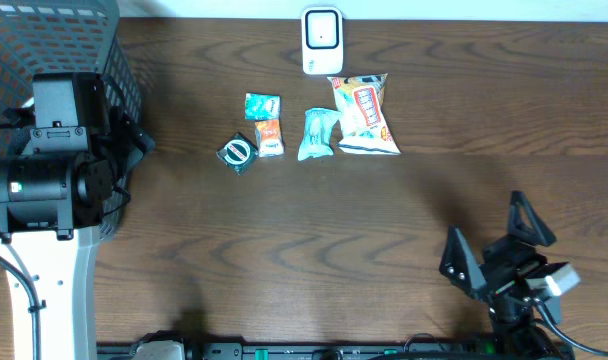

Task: Scan the item barcode
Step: 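Reach the right gripper toward the yellow chip bag near the scanner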

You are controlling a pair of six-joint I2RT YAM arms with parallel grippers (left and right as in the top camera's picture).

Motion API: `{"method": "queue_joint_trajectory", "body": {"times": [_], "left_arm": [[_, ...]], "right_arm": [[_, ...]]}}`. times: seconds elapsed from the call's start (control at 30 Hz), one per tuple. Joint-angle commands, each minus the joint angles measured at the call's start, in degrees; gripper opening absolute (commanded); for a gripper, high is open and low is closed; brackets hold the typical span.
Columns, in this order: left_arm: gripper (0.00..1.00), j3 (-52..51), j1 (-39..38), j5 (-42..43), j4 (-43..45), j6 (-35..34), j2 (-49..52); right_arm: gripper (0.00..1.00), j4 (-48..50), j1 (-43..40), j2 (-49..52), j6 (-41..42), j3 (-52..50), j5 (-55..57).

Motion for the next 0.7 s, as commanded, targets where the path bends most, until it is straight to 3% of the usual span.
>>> {"method": "queue_joint_trajectory", "body": {"times": [0.0, 0.13, 0.23, 0.43, 0.67], "left_arm": [[0.98, 0.3, 0.4, -0.6, -0.2, -0.3, 0.3], [0.98, 0.3, 0.4, -0.6, -0.2, -0.3, 0.3], [0.98, 0.3, 0.4, -0.6, -0.2, -0.3, 0.3], [0.98, 0.3, 0.4, -0.6, -0.2, -0.3, 0.3], [0.98, 0.3, 0.4, -0.6, -0.2, -0.3, 0.3]], "right_arm": [[0.99, 0.6, -0.1, 2.2, -0.5, 7.5, 2.6], [0.99, 0.6, -0.1, 10.7, -9.2, 17.3, -1.2], [0.99, -4.1, -0.1, 20.3, -17.6, 25.4, -10.3], [0.99, -22.3, -0.1, 40.7, -21.6, 41.0, -26.0], [0.99, -27.0, 2.1, 55.6, -22.1, 52.6, -35.6]]}}
